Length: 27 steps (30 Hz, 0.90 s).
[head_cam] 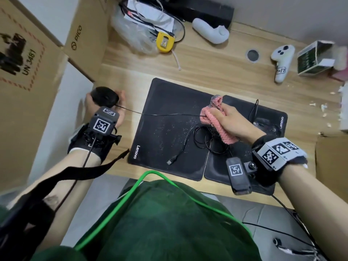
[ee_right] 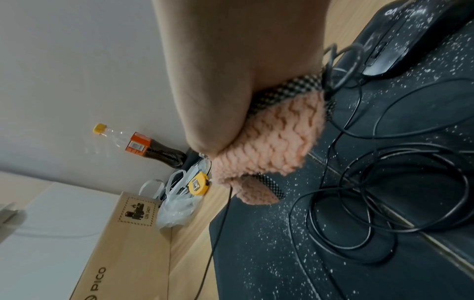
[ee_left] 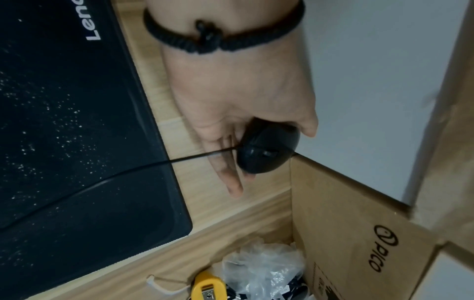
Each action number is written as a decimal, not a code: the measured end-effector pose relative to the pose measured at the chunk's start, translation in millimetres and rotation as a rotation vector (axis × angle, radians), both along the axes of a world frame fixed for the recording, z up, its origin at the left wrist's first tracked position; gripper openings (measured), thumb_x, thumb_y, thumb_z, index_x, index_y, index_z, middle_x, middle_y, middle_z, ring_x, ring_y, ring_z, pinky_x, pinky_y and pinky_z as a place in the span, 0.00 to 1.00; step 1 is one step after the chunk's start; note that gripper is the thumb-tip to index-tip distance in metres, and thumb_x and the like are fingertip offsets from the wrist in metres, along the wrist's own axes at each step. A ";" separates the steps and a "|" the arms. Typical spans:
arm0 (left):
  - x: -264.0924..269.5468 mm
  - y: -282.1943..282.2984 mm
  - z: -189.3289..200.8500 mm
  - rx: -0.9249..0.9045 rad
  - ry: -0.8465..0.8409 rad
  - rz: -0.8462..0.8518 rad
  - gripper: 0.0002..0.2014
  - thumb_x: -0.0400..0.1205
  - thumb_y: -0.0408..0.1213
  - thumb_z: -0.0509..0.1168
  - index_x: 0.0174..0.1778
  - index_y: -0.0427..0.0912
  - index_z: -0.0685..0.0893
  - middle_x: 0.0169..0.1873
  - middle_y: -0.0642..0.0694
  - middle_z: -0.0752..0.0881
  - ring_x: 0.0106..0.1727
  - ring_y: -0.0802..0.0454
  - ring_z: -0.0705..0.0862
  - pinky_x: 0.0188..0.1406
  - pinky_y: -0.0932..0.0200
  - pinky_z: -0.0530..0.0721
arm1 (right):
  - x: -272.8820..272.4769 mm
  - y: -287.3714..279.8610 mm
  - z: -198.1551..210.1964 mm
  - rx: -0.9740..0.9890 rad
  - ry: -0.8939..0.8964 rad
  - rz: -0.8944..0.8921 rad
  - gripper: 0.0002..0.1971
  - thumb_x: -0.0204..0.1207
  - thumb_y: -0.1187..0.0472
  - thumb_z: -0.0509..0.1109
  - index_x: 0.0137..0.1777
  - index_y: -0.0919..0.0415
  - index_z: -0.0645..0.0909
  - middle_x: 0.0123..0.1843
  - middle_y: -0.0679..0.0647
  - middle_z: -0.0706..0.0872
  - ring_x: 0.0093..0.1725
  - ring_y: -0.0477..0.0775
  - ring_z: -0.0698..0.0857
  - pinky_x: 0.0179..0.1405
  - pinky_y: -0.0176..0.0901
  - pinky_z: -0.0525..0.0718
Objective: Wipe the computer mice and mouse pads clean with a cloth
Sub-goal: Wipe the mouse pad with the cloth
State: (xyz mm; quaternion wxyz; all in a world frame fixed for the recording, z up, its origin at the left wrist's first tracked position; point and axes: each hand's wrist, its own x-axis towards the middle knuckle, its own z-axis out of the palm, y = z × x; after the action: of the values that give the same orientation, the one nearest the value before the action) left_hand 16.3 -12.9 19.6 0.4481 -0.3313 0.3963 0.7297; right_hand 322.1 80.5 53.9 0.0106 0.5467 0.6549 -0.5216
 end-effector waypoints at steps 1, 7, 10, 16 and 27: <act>2.3 -0.3 3.5 0.043 -0.016 0.016 0.21 0.85 0.47 0.59 0.40 0.30 0.80 0.46 0.30 0.83 0.62 0.36 0.83 0.65 0.45 0.81 | -5.5 -3.0 -1.6 -0.033 0.026 -0.003 0.13 0.85 0.50 0.59 0.57 0.58 0.79 0.45 0.42 0.85 0.37 0.29 0.84 0.39 0.21 0.75; 14.7 0.4 -18.7 0.081 -0.059 -0.166 0.22 0.83 0.47 0.62 0.63 0.31 0.71 0.66 0.28 0.78 0.65 0.34 0.80 0.68 0.40 0.77 | -42.6 -12.5 -13.3 -0.098 0.112 -0.019 0.14 0.85 0.50 0.61 0.56 0.59 0.81 0.41 0.39 0.87 0.36 0.30 0.84 0.42 0.25 0.78; 22.4 5.3 -24.1 0.027 0.004 -0.428 0.17 0.85 0.42 0.57 0.63 0.32 0.70 0.66 0.29 0.80 0.66 0.35 0.80 0.69 0.45 0.77 | -56.7 -9.0 -13.7 -0.105 0.143 -0.013 0.14 0.85 0.49 0.60 0.57 0.58 0.81 0.45 0.44 0.90 0.41 0.31 0.88 0.51 0.35 0.80; -1.0 27.9 -12.0 -0.011 0.197 -0.448 0.13 0.86 0.28 0.49 0.60 0.30 0.76 0.55 0.41 0.83 0.58 0.46 0.82 0.67 0.56 0.78 | -59.7 -0.7 -2.6 -0.054 0.147 -0.003 0.14 0.84 0.46 0.59 0.56 0.53 0.80 0.48 0.44 0.91 0.43 0.34 0.87 0.53 0.38 0.81; 27.5 58.2 10.8 -0.219 0.449 -0.913 0.06 0.84 0.37 0.59 0.52 0.41 0.79 0.45 0.46 0.81 0.29 0.52 0.78 0.19 0.65 0.73 | -65.5 2.9 8.8 -0.113 0.187 -0.023 0.12 0.83 0.44 0.59 0.56 0.49 0.78 0.50 0.48 0.92 0.53 0.44 0.90 0.64 0.55 0.84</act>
State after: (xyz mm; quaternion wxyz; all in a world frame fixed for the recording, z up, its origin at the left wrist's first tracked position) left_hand 43.9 45.2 30.3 0.5874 -0.0050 0.6609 0.4670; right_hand 256.6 83.4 62.7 -0.0258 0.5016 0.6161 -0.6067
